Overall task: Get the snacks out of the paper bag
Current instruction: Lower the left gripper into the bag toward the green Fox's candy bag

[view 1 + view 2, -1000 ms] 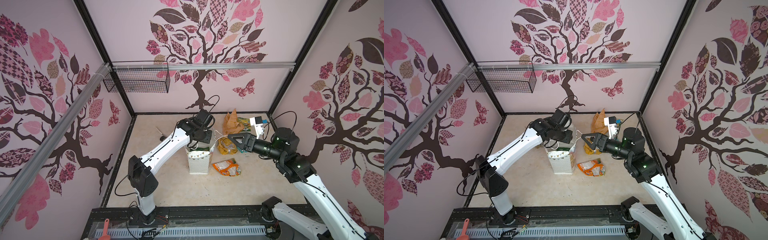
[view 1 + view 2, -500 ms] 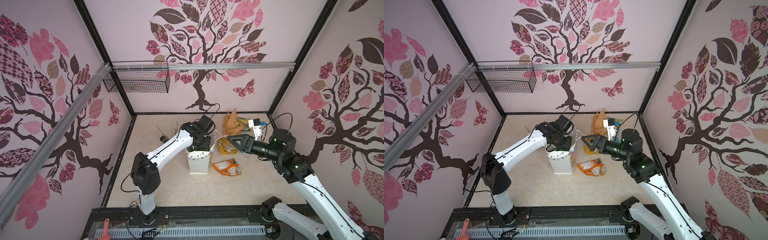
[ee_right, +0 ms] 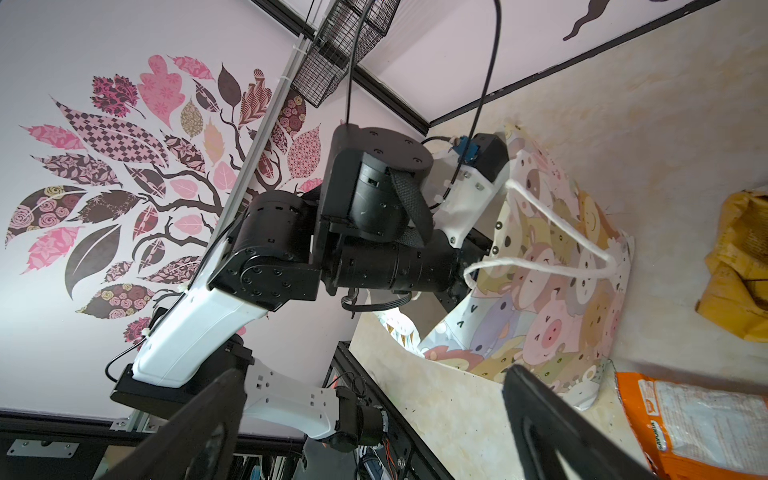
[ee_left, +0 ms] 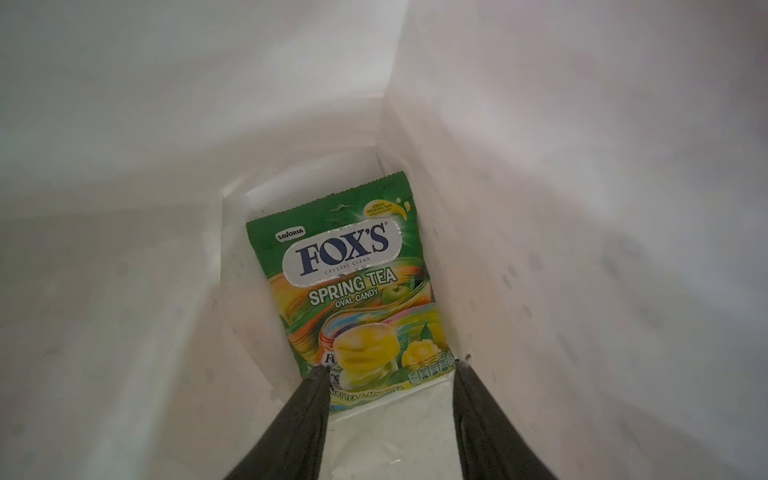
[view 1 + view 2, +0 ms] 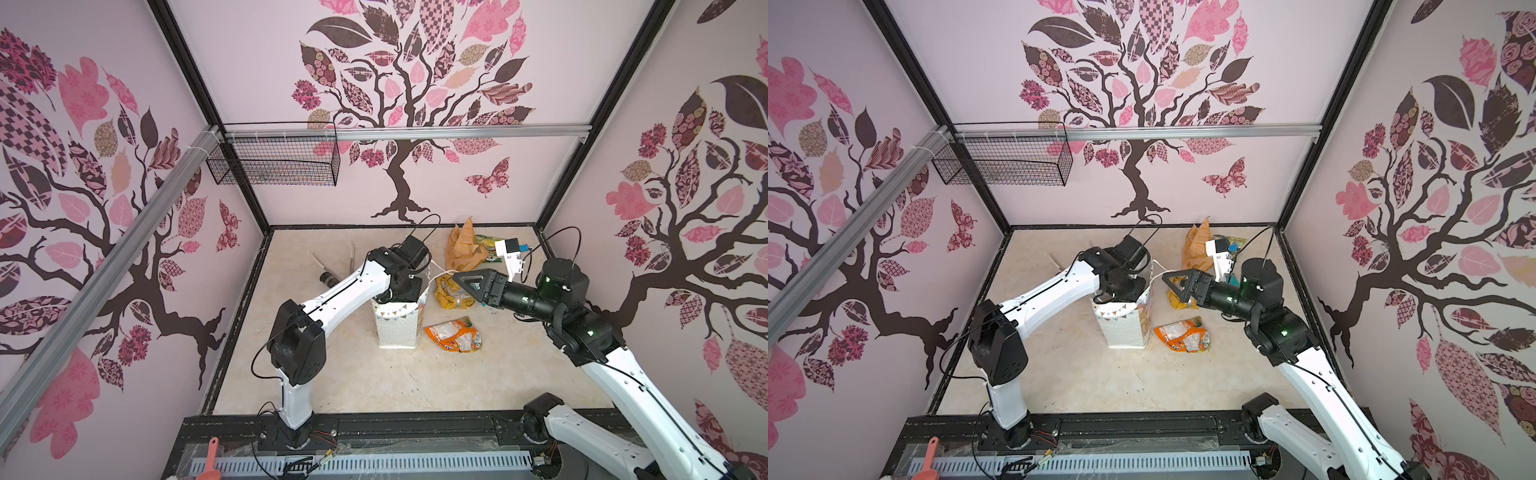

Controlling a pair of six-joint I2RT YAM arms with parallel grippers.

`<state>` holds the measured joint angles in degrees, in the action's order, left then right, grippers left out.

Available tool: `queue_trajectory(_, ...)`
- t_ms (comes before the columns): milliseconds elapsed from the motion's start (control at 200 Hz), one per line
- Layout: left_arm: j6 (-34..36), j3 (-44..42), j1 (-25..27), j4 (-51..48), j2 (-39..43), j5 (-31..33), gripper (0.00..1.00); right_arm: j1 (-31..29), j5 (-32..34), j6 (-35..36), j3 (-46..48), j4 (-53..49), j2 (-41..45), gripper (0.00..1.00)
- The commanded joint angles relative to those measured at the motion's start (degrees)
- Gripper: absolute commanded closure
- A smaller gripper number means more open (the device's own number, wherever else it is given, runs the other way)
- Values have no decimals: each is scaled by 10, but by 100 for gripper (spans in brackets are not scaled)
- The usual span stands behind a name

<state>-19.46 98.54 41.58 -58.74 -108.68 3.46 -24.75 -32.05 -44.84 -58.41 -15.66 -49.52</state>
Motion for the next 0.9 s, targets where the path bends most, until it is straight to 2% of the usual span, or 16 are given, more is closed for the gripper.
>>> queue_trajectory(0, 7, -9, -5, 0, -23, -3, 49, -4, 3, 0, -4, 0, 2, 0)
queue_trajectory(250, 7, -14, -5, 4, -49, -9, 45, -4, 3, 3, -3, -3, 3, 0)
queue_trajectory(540, 17, -44, -5, 57, -67, -7, 30, -4, 3, 2, -2, -3, 6, 0)
queue_trajectory(895, 17, -104, -6, 127, -90, 1, 28, -4, 4, 3, -6, -11, 8, 0)
